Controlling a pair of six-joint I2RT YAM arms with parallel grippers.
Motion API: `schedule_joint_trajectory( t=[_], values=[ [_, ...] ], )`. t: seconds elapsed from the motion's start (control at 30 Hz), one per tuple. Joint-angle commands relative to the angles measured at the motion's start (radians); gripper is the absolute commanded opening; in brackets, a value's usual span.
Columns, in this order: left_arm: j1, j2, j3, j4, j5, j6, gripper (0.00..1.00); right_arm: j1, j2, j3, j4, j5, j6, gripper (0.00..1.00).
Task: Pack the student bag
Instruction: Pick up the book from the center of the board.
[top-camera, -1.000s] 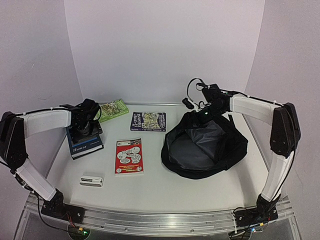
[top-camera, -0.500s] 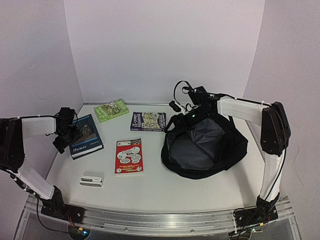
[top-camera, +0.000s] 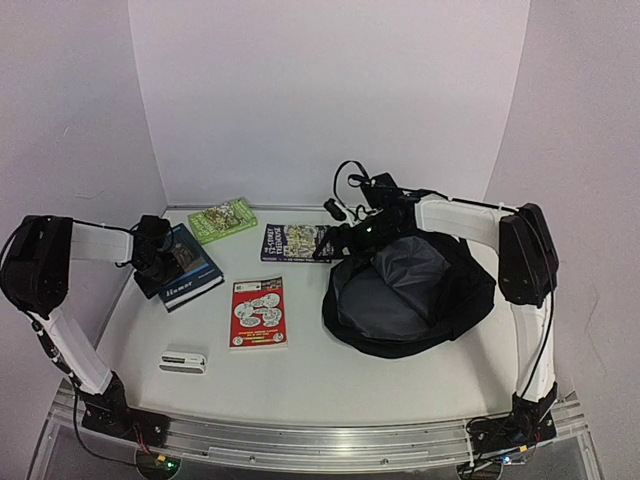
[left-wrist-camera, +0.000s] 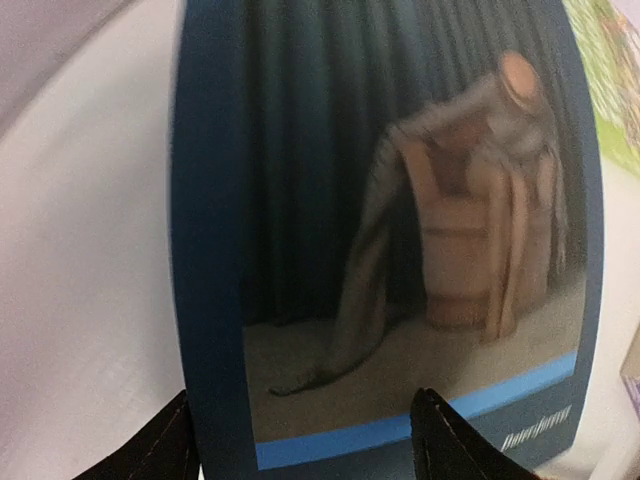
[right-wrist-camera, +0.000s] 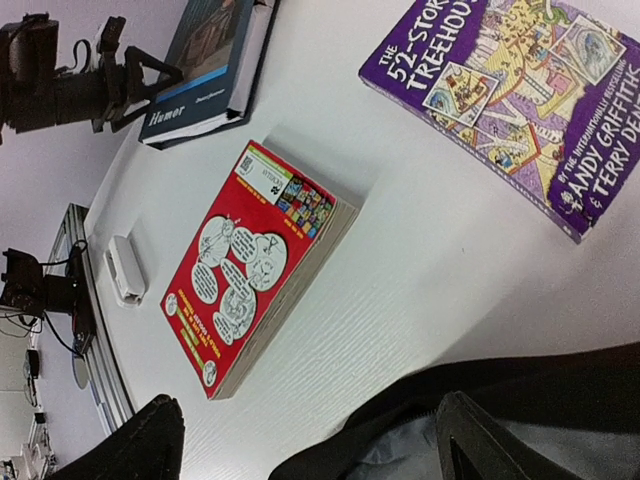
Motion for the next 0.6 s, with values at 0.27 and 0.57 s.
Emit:
schedule_joint_trajectory(
  t=[0.27,0.57],
  values=[
    [-0.350,0.003,-0.082,-0.024,0.106,-0.001,0.50,0.062,0.220,0.300,0.085,0.026,0.119,0.81],
    [-0.198,-0.207,0.045,-0.133,0.084,0.129,0.90,0.134,0.215,0.250,0.092,0.036,0.141,0.81]
  ],
)
